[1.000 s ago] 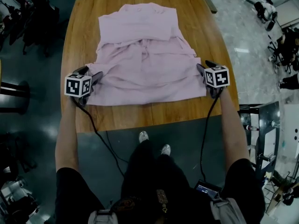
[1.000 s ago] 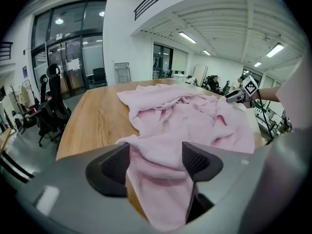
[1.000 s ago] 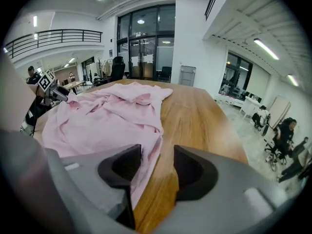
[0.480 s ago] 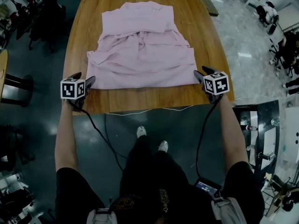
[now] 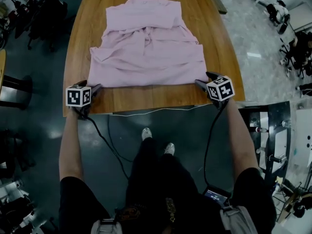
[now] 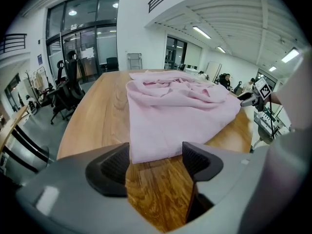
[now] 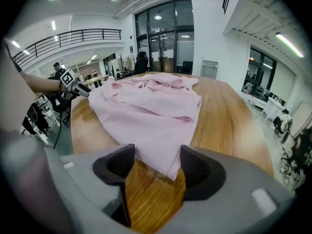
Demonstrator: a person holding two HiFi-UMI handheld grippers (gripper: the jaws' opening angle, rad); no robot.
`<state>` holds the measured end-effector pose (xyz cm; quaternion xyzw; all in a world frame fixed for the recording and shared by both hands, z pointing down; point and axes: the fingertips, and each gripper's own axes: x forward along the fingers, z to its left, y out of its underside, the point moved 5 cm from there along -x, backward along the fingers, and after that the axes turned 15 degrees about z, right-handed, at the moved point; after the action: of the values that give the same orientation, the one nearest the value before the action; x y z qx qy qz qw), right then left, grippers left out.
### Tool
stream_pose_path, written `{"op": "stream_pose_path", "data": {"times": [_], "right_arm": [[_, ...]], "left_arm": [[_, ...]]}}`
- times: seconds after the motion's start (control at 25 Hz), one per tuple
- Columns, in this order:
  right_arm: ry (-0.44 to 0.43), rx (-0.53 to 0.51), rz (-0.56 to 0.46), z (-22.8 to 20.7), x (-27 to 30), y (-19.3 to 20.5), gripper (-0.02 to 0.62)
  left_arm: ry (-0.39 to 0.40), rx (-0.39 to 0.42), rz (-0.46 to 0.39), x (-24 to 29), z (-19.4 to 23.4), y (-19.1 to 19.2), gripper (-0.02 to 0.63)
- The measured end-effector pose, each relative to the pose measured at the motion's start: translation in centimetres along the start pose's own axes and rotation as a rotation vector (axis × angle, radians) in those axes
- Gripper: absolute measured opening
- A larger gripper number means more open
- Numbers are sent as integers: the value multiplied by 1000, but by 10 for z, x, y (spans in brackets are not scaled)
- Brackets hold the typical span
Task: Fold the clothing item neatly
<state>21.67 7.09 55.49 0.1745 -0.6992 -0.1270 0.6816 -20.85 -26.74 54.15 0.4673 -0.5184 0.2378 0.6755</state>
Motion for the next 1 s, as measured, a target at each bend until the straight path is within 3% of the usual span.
{"op": "stream_pose_path", "data": {"times": [0.08,0.24,0.4,0.64,1.0], "right_arm": [[-3,1,23,3,7,4,290],[5,22,19,4,10,8,270],[37,2,40,7,11,4,112],[72,-38,41,13,-17,-4,69],[97,-83,-66,-2,-93,-37,66]], "left_arm": [[9,9,19,7,0,-1,329],[65,19,59,17,-7,2,212],[96,30,79,16,-13,0,117],[153,-8,29,-20,-13,-3,98],[101,1,-79,-99,-24,-35,88]]}}
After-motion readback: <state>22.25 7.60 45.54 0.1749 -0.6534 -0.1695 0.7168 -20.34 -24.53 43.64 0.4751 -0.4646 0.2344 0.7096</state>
